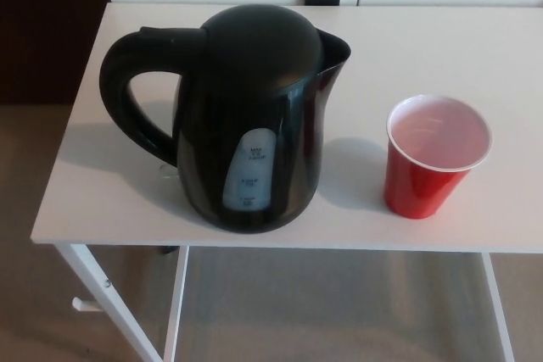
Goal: The robot walk towards a table in front and uses its left hand to pick up the pot from the base and pour water to the cup on the right hand side
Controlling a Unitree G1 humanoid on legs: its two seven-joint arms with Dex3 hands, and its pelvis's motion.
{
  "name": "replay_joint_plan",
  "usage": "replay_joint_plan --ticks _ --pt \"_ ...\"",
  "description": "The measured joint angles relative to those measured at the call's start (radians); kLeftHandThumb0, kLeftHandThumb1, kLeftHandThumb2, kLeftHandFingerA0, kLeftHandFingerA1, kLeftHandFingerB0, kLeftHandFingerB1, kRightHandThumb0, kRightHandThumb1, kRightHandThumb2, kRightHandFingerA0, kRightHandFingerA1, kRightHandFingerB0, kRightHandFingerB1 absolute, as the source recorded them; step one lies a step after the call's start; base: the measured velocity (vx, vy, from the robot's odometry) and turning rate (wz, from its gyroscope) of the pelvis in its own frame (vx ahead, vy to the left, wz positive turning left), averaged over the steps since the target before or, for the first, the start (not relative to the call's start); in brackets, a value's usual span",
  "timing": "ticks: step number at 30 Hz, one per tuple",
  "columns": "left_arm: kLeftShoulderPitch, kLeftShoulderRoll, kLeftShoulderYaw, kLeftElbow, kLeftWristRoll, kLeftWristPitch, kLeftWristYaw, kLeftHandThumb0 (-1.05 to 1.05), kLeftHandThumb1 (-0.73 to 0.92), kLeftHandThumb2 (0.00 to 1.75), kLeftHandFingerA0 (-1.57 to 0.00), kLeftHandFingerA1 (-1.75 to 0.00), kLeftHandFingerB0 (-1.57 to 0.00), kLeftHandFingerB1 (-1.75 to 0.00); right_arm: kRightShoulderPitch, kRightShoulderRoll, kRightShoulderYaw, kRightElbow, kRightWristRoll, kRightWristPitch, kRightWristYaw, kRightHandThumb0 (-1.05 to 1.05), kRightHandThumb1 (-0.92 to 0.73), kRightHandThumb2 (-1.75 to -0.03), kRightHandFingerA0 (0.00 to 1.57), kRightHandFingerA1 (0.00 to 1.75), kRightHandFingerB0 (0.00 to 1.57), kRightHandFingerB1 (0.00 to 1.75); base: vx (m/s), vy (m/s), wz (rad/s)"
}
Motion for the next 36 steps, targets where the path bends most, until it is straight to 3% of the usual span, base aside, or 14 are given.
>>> replay_joint_plan --ticks 7,8,9,17,18,20,21,22,36 --pt "-0.016 0.002 0.006 -0.298 0.004 0.015 0.039 -0.23 0.6 1.03 -0.01 -0.5 0.0 -0.49 -0.003 0.001 0.003 -0.001 0.0 0.0 0.001 -0.46 -0.56 -0.73 0.63 0.83 0.48 0.67 0.0 0.0 0.0" --pt "-0.022 0.003 0.006 -0.35 0.005 0.019 0.045 -0.2 0.53 0.58 -0.08 -0.39 -0.06 -0.23 -0.004 0.001 0.004 -0.001 0.0 0.0 0.001 -0.43 -0.53 -0.76 0.62 0.85 0.48 0.67 0.0 0.0 0.0" --pt "-0.03 0.005 0.005 -0.389 0.005 0.024 0.05 -0.28 0.46 0.68 -0.03 -0.36 -0.03 -0.16 -0.004 0.0 0.004 -0.001 0.0 0.0 0.001 -0.46 -0.51 -0.75 0.64 0.87 0.49 0.68 0.0 0.0 0.0" --pt "-0.2 0.07 -0.057 -0.698 0.007 0.099 0.07 -0.41 0.41 0.6 -0.08 -0.4 -0.05 -0.23 -0.009 0.0 0.002 0.0 0.0 0.0 0.002 -0.44 -0.56 -0.75 0.63 0.85 0.48 0.68 0.0 0.0 0.0" --pt "-0.23 0.084 -0.072 -0.736 0.009 0.115 0.073 -0.36 0.28 0.71 -0.01 -0.45 -0.01 -0.35 -0.01 0.0 0.001 0.0 0.0 0.0 0.002 -0.44 -0.56 -0.75 0.62 0.83 0.48 0.68 0.0 0.0 0.0" --pt "-0.295 0.109 -0.108 -0.784 0.015 0.141 0.075 -0.36 0.28 0.71 -0.01 -0.45 -0.01 -0.35 -0.011 0.0 0.001 0.0 0.0 0.0 0.002 -0.44 -0.56 -0.75 0.62 0.83 0.48 0.68 0.0 0.0 0.0" --pt "-0.342 0.125 -0.137 -0.807 0.021 0.162 0.076 -0.28 0.29 0.85 -0.01 -0.49 0.0 -0.48 -0.015 0.0 0.0 -0.001 0.0 0.0 0.002 -0.44 -0.57 -0.74 0.58 0.78 0.46 0.66 0.0 0.0 0.0" --pt "-0.364 0.132 -0.151 -0.818 0.026 0.174 0.076 -0.28 0.29 0.85 -0.01 -0.49 0.0 -0.48 -0.016 0.0 0.0 -0.001 0.0 0.0 0.002 -0.44 -0.57 -0.74 0.58 0.78 0.46 0.66 0.0 0.0 0.0" --pt "-0.614 0.203 -0.435 -0.624 0.242 0.33 0.143 -0.3 0.29 0.86 -0.01 -0.49 0.0 -0.47 -0.023 0.0 -0.012 -0.007 0.001 0.013 0.001 -0.44 -0.58 -0.72 0.62 0.83 0.48 0.67 0.0 0.0 0.0"
